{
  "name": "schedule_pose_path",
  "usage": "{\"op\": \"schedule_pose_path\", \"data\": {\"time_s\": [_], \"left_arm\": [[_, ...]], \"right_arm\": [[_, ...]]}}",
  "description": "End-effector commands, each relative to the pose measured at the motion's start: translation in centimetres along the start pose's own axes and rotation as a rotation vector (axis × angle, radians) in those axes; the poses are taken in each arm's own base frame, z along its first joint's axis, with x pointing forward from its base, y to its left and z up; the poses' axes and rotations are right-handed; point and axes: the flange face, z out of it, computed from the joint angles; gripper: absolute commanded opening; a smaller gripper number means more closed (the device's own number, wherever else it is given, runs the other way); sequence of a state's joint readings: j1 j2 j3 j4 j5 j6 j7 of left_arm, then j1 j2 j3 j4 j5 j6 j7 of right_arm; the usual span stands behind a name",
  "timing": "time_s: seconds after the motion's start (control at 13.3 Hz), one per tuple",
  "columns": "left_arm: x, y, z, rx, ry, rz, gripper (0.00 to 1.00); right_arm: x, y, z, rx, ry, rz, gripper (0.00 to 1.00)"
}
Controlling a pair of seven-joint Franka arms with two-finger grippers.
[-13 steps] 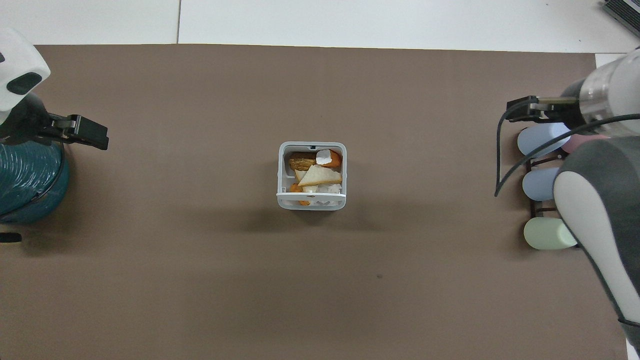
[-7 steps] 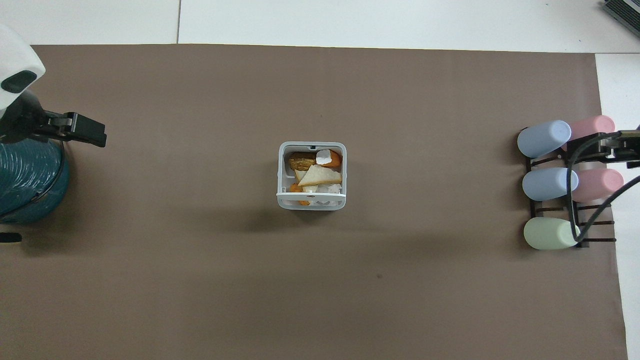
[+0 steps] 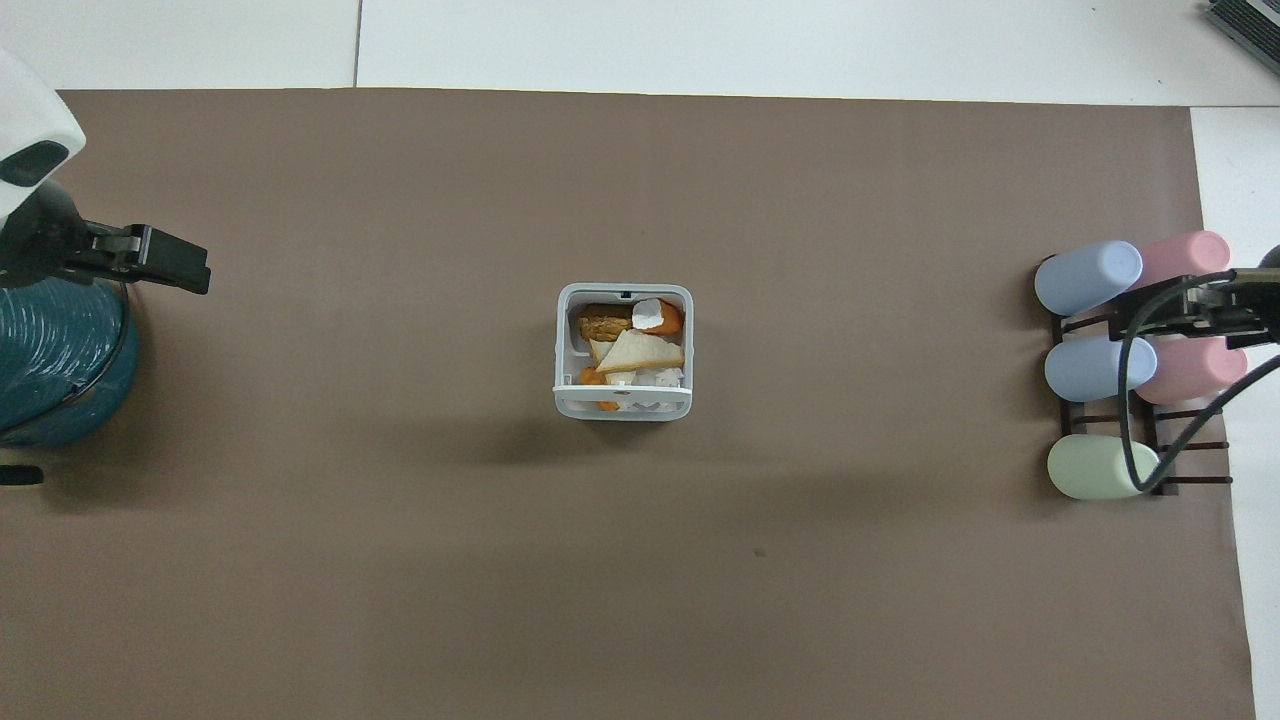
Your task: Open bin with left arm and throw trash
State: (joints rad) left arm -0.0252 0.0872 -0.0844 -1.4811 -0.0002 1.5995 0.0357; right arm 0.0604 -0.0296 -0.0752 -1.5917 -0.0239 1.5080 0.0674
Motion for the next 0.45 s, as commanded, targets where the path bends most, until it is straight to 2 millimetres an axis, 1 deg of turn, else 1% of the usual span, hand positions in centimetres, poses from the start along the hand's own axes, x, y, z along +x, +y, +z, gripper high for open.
{"op": "schedule_pose_path", "data": {"time_s": [0.0, 0.38], "left_arm": [[-0.62, -0.06, -0.78, 0.021, 0.006, 0.001, 1.0], [-0.71, 0.04, -0.89, 0.021, 0.008, 0.003, 1.0]], "right_arm": [[-0.44, 0.21, -1.1, -0.005, -0.024, -0.026, 1.0], [-0.34, 0.32, -0.98, -0.013, -0.002, -0.018, 1.0]]}}
